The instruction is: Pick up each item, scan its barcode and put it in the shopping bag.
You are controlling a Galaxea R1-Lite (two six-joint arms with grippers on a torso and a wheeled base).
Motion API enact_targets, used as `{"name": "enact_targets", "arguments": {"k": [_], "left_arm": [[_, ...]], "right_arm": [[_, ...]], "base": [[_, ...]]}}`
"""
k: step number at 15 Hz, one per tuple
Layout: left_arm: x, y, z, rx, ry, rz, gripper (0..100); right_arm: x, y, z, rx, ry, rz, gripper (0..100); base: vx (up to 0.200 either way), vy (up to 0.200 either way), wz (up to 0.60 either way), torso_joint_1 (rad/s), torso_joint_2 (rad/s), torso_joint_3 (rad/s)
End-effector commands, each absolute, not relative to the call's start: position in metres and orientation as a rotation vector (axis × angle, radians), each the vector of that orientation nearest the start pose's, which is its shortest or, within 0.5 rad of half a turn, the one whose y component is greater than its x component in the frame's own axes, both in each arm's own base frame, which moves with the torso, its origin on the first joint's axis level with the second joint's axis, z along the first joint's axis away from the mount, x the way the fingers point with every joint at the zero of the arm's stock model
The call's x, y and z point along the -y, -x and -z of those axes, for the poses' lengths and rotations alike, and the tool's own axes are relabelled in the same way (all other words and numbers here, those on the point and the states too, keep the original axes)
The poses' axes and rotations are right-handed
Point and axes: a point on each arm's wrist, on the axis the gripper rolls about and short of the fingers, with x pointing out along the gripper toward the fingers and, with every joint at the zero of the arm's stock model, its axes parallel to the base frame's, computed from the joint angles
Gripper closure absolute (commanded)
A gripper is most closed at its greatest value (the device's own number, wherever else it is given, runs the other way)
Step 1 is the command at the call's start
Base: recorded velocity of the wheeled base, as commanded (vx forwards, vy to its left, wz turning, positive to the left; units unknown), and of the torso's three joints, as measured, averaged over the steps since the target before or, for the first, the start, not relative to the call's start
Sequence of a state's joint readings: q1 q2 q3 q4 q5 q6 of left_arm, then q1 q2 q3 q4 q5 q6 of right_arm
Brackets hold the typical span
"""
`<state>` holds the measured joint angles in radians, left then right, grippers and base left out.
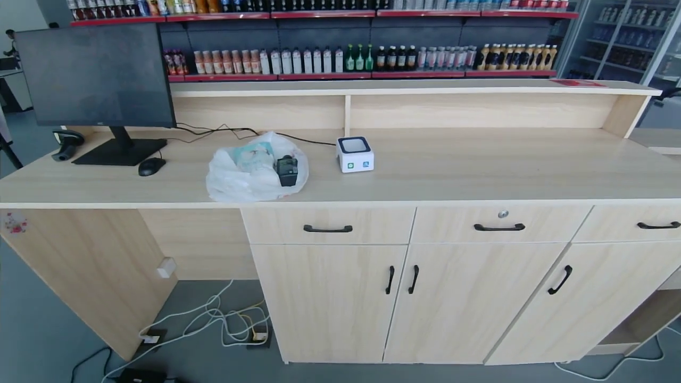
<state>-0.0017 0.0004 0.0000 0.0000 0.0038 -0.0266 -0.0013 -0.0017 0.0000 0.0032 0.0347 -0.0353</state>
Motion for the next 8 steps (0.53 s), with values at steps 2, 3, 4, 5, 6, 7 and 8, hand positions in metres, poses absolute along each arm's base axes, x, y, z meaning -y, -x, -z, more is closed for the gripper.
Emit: {"name": "enact_targets", "arguments": {"k": [2, 3, 4, 5, 6, 7, 8], "left_arm": [[-0.0001, 0.0228, -0.0755, 0.0, 0.028, -0.003, 0], [-0.0001, 0.0228, -0.0755, 0.0, 0.028, -0.003, 0], [-0.0001, 0.0228, -0.0755, 0.0, 0.026, -0.005, 0], [-0.0001, 0.0228, -0.0755, 0.0, 0.026, -0.003, 0], [-0.0001, 0.0228, -0.0755, 0.0, 0.026, -0.003, 0], [-0.0001, 0.0228, -0.0755, 0.0, 0.026, -0.003, 0], [-0.0001, 0.0228, -0.0755, 0.0, 0.028, -0.003, 0]], "right_arm": [[-0.0008, 0.0228, -0.0752, -0.002, 0.035, -0.034, 0], [-0.0008, 0.0228, -0.0752, -0.002, 0.035, -0.034, 0], [-0.0008, 0.0228, -0.0752, -0.002, 0.034, -0.034, 0], [-0.0008, 0.0228, -0.0752, -0.002, 0.034, -0.034, 0], [-0.0008, 0.0228, -0.0752, -0.002, 0.035, -0.034, 0], [-0.0008, 0.0228, -0.0752, -0.002, 0.035, -0.034, 0], [-0.0008, 0.0228, -0.0752, -0.002, 0.034, -0.034, 0]], "base": [[0.0, 0.0, 0.0, 0.0, 0.0, 0.0], [0.0, 0.0, 0.0, 0.0, 0.0, 0.0], [0.0, 0.0, 0.0, 0.0, 0.0, 0.0], [0.0, 0.0, 0.0, 0.0, 0.0, 0.0], [0.0, 0.0, 0.0, 0.0, 0.0, 0.0], [0.0, 0.0, 0.0, 0.0, 0.0, 0.0], [0.0, 0.0, 0.0, 0.0, 0.0, 0.0]]}}
